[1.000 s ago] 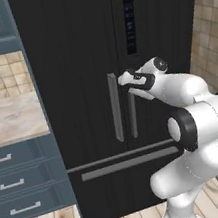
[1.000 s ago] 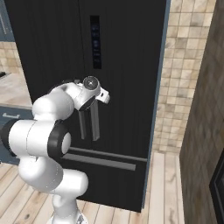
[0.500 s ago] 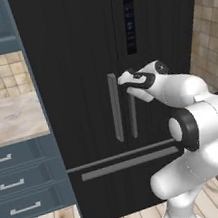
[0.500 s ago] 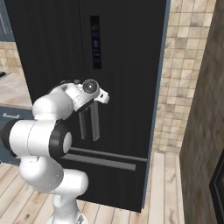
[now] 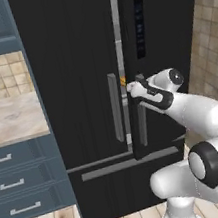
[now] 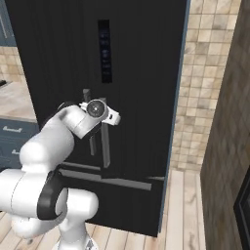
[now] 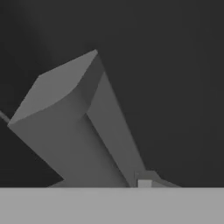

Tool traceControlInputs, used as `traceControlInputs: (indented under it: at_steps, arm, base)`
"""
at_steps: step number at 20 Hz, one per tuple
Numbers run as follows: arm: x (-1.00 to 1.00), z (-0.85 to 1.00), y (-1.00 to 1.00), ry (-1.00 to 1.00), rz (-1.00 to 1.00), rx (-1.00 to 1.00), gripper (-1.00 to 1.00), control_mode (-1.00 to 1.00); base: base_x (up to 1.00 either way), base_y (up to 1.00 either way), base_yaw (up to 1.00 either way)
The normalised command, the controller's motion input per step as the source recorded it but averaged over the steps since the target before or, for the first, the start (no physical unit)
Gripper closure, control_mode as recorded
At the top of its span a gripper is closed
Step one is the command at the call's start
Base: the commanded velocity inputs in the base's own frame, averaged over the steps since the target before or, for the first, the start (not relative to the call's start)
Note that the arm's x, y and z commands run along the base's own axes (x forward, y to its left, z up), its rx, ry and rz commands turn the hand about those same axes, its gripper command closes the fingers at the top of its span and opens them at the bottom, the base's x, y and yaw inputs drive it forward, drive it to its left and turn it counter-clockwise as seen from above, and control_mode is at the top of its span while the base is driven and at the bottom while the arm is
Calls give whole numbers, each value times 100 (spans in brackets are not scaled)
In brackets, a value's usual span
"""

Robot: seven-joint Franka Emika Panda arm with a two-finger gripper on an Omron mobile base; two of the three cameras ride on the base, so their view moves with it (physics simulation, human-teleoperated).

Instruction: Open the fridge, remove the kiwi, sweet potato, and chicken drumstick, and place them on any counter.

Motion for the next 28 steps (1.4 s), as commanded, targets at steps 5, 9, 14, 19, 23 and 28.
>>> traceControlInputs:
  at_steps: [5,9,14,19,23,28]
  arm:
    - [-100,-7,-51,-1,-8,0,100,-100]
    - [-100,-5,-54,0,0,0,100,-100]
    - [-100,-17,-52,0,0,0,100,-100]
    - [-100,-16,-38,-2,9,0,100,-100]
    - [-100,-3,-2,0,15,-1,100,-100]
    - [-100,1,0,0,12,-5,100,-100]
  base:
    - [0,0,0]
    - [0,0,0]
    - [0,0,0]
    - [0,0,0]
    - [0,0,0]
    - [0,0,0]
